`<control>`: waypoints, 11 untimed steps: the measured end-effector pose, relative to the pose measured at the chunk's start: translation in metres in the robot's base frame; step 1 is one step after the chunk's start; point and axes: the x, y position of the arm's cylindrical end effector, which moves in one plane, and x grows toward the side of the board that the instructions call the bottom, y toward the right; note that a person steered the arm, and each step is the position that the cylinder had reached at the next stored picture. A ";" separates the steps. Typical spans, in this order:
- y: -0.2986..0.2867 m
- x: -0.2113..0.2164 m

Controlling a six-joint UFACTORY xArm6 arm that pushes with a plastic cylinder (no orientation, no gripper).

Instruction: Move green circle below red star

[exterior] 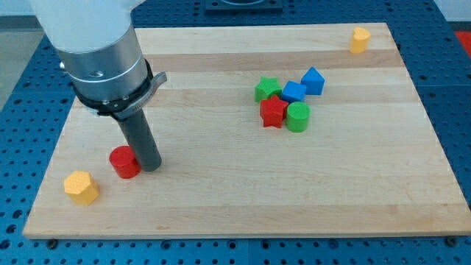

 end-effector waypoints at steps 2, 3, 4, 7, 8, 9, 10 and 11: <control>0.105 -0.017; 0.164 -0.031; 0.233 -0.032; 0.277 -0.086; 0.259 -0.086; 0.240 -0.086; 0.223 -0.086; 0.217 -0.082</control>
